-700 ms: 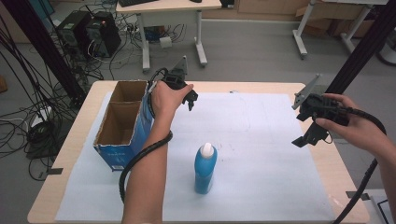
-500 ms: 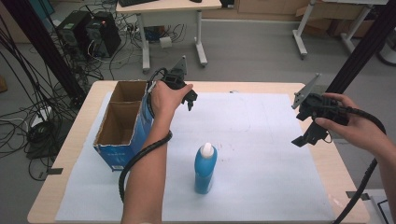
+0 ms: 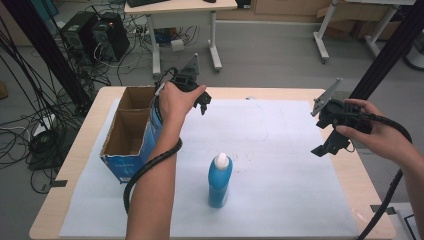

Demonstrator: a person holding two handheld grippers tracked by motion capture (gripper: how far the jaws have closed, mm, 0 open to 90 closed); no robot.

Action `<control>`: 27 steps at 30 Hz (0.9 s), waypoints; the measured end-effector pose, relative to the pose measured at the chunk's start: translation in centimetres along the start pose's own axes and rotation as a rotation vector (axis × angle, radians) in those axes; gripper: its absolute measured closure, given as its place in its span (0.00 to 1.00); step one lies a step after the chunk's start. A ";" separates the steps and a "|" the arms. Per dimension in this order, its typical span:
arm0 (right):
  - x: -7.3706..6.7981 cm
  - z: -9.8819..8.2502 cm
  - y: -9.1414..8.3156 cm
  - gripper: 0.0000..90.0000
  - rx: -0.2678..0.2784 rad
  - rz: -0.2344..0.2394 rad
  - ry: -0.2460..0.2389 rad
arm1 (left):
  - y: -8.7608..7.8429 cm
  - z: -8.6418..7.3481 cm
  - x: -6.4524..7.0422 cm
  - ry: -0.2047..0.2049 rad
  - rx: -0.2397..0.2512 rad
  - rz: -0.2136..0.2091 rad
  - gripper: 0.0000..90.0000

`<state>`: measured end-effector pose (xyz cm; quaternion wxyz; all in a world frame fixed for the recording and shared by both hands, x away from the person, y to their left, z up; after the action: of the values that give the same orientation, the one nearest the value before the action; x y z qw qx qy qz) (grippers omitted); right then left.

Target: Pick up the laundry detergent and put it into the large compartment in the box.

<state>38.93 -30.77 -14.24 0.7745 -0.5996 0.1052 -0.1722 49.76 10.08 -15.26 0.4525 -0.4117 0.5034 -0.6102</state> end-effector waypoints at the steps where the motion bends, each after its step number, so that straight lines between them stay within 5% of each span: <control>1: -0.1 0.0 -0.1 0.04 0.001 -0.002 0.001 | -0.5 -0.3 0.1 -0.001 0.009 -0.003 0.06; 13: -0.7 0.0 -0.6 0.04 0.012 -0.021 -0.007 | -7.7 -4.9 2.7 0.042 0.099 0.022 0.05; 27: -1.7 -0.3 -1.6 0.04 0.026 -0.033 -0.010 | -12.2 -9.6 5.9 0.095 0.150 -0.008 0.05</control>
<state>36.99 -30.75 -12.81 0.7797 -0.5922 0.0891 -0.1830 37.36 7.73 -4.44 0.4552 -0.3493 0.4755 -0.6668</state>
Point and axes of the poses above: each handheld gripper's, and its own axes: y roughly forward along the jaws, z roughly out of its top, x roughly to its right, the point moved 4 cm from there along y, roughly forward along the jaws, and after that the axes turned 1 degree about -x, right-handed, at the moved point
